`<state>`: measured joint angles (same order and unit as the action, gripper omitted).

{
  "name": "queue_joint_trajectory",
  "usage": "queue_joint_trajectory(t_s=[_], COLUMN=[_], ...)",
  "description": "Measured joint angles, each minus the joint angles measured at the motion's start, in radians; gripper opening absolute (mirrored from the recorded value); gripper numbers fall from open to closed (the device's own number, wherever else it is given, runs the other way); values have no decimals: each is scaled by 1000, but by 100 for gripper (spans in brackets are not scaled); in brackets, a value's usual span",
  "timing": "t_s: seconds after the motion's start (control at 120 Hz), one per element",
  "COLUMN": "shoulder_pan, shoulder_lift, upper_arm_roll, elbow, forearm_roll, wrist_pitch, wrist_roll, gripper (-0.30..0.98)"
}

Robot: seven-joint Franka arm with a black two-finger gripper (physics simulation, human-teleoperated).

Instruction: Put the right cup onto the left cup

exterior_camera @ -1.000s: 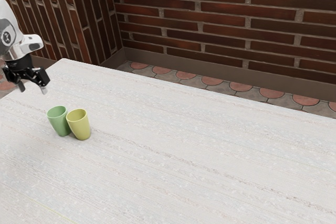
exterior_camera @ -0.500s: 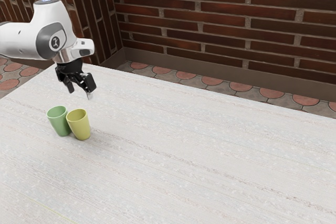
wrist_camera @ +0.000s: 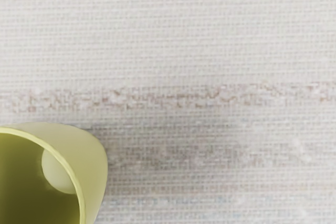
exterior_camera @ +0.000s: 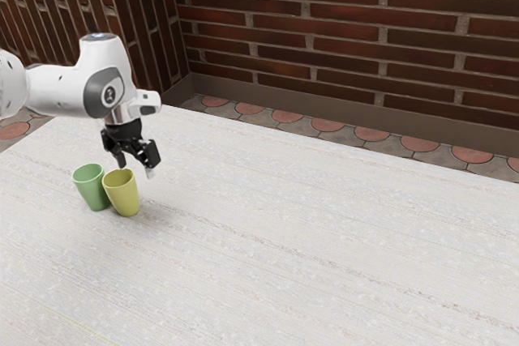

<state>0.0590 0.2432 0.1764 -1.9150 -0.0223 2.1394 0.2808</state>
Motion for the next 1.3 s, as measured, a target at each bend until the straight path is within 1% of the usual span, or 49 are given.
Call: queue_joint_trajectory(t_s=[0.167, 0.417, 0.55, 0.583, 0.733, 0.792, 0.85, 0.925, 1.017, 1.2, 1.3], shoulder_pan=[10, 25, 25, 25, 25, 25, 25, 25, 25, 25, 25], shoulder_lift=[22, 102, 121, 122, 118, 118, 118, 118, 118, 112, 82], upper_arm_roll=[3, 20, 24, 24, 25, 25, 25, 25, 25, 25, 25], elbow=[-7, 7, 12, 12, 10, 10, 9, 9, 9, 8, 2], forearm_roll=[-2, -3, -3, -2, 7, 7, 7, 7, 7, 9, 12], wrist_pitch=[22, 51, 60, 61, 77, 81, 84, 87, 90, 91, 86], wrist_roll=[0, -1, -1, 0, 1, 3, 6, 8, 11, 15, 16], gripper=[69, 69, 68, 64, 24, 14, 7, 1, -4, -8, -9])
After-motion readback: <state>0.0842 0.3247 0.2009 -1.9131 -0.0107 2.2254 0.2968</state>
